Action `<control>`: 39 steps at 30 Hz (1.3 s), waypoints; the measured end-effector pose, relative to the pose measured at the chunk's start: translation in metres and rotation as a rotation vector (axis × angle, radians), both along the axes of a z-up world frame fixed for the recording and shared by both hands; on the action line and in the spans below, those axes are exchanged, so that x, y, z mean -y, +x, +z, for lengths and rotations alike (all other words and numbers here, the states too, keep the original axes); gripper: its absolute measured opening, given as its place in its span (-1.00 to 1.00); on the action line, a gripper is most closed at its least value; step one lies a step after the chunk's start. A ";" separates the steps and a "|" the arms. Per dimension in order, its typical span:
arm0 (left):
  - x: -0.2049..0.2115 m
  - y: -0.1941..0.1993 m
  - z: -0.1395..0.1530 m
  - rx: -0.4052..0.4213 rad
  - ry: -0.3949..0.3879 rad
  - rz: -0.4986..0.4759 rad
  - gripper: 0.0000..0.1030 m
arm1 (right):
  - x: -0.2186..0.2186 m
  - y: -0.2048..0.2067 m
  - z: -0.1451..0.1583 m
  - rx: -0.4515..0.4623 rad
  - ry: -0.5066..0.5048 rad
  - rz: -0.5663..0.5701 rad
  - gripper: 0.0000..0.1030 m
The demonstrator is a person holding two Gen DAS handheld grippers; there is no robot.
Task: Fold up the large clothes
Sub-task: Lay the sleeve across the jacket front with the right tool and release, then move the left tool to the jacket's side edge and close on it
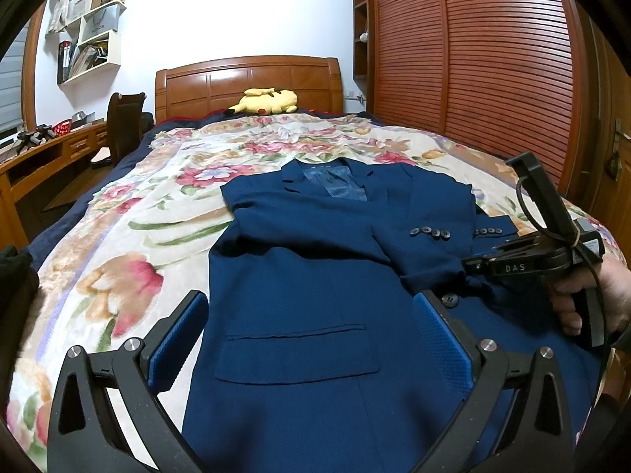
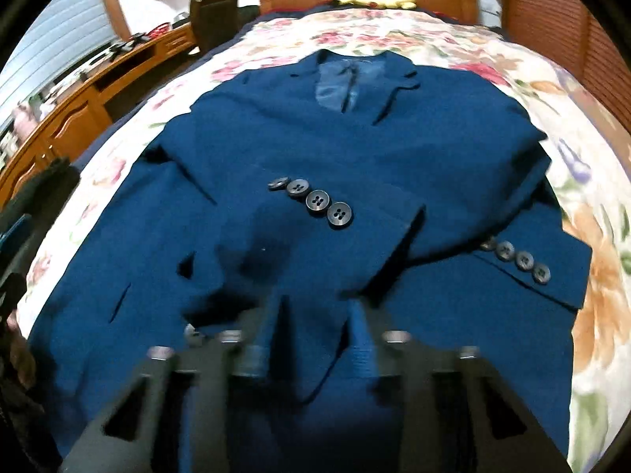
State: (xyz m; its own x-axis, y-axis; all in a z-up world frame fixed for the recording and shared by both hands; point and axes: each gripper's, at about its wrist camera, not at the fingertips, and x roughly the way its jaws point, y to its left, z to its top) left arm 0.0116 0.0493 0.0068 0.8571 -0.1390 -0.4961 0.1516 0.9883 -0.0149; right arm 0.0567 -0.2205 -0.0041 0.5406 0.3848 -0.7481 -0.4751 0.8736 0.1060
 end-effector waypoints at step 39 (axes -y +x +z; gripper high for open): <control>0.002 0.018 -0.010 -0.068 0.001 -0.004 1.00 | 0.013 0.000 0.019 0.225 -0.172 -0.157 -0.11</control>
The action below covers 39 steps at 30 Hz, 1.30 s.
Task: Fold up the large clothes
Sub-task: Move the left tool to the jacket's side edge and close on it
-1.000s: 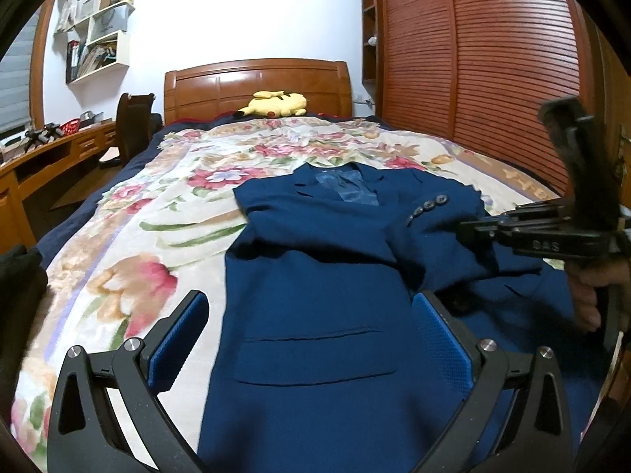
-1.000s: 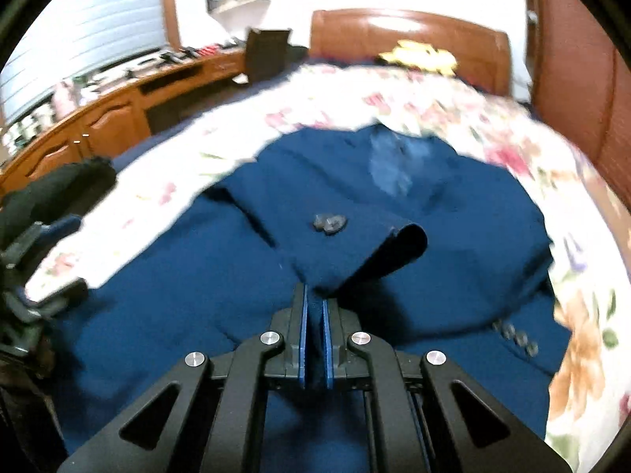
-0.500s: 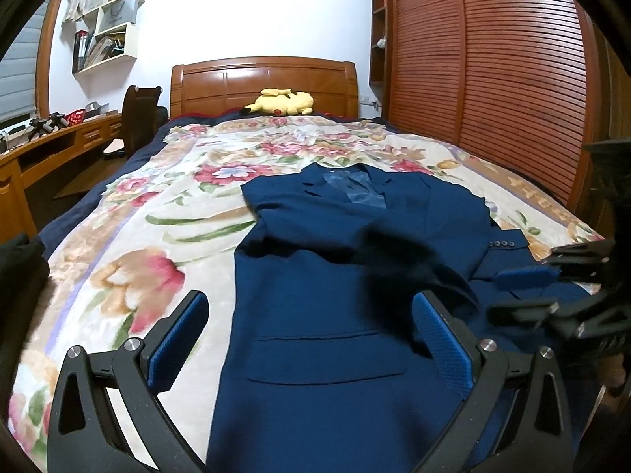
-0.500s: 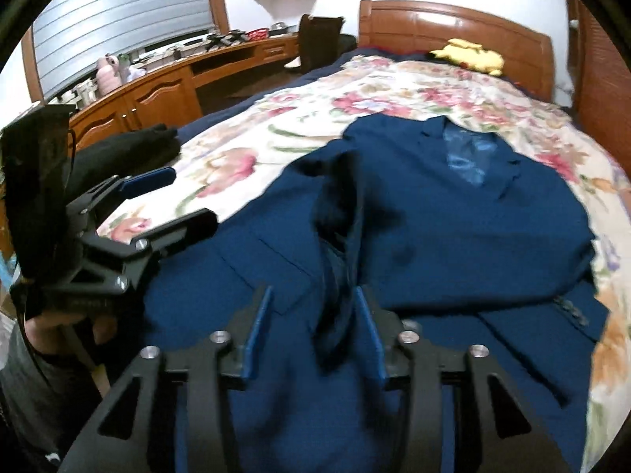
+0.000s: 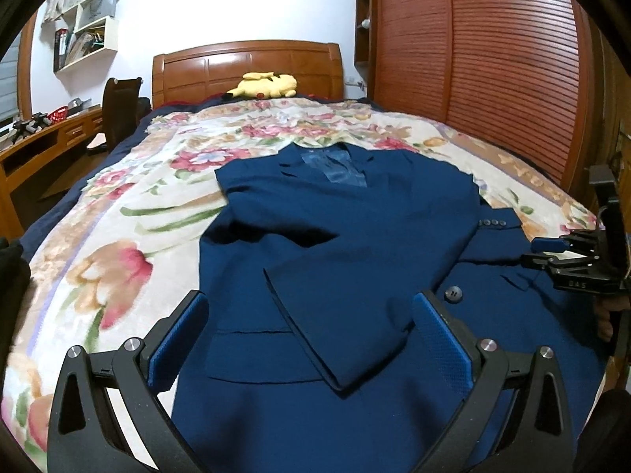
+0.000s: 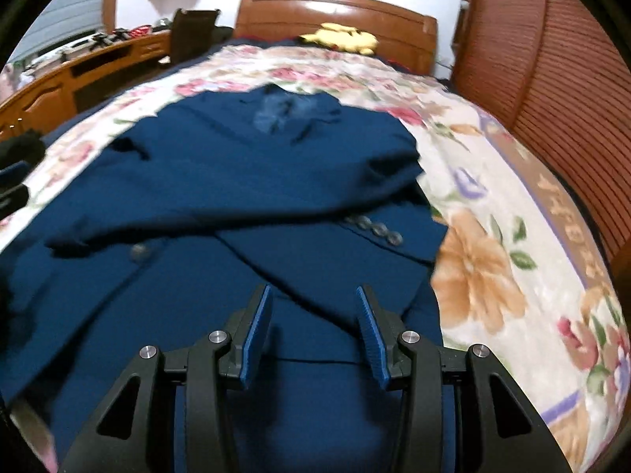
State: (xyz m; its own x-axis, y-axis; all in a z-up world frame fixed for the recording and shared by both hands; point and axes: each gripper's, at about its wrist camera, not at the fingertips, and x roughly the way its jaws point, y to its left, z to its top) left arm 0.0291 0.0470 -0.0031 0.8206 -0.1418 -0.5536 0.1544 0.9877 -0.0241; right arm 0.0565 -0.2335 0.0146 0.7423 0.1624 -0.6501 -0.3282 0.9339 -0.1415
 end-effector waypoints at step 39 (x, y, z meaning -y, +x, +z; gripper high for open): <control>0.017 0.056 0.005 -0.235 -0.012 -0.122 -0.89 | 0.034 -0.017 -0.018 -0.026 0.179 0.051 -0.08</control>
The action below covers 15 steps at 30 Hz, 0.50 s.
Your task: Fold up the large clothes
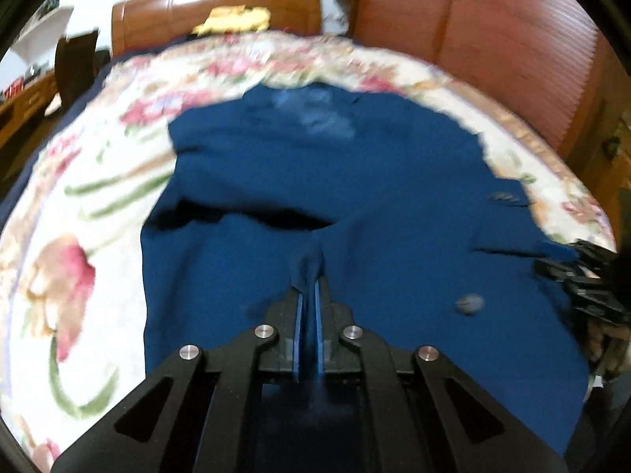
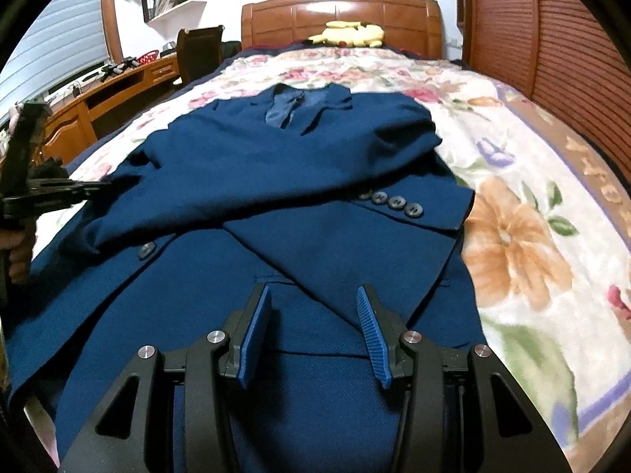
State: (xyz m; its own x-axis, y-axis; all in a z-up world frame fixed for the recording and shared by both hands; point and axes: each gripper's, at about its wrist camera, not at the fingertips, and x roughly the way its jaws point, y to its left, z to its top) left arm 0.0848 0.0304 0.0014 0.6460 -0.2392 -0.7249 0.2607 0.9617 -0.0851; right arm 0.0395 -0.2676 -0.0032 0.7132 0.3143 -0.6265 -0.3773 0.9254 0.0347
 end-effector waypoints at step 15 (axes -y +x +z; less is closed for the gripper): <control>0.072 -0.132 0.032 0.122 0.013 -0.166 -0.89 | 0.020 -0.076 0.037 0.081 -0.019 -0.053 -0.08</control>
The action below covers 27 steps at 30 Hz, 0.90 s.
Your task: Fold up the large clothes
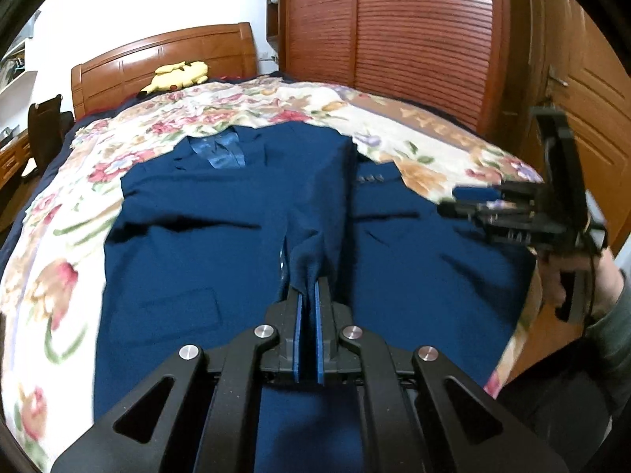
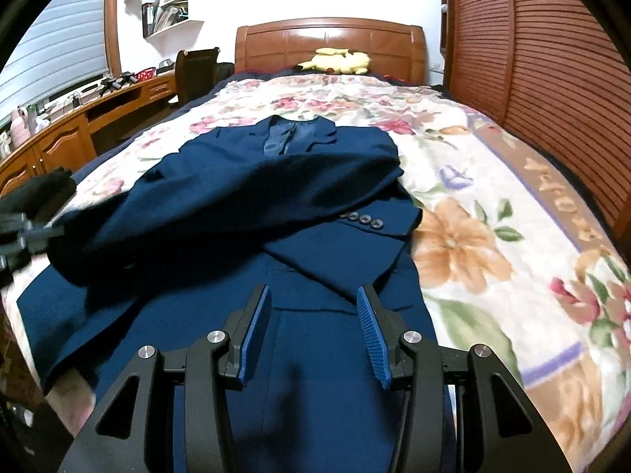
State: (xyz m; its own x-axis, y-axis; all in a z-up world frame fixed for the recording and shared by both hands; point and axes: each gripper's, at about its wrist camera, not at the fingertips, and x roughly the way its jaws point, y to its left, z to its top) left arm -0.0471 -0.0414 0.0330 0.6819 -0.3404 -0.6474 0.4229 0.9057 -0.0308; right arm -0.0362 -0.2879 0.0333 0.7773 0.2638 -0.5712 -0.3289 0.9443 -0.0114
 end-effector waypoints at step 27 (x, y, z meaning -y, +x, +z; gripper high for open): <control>-0.044 0.022 -0.046 -0.100 0.017 0.207 0.24 | 0.001 -0.012 0.003 0.004 0.010 0.050 -0.08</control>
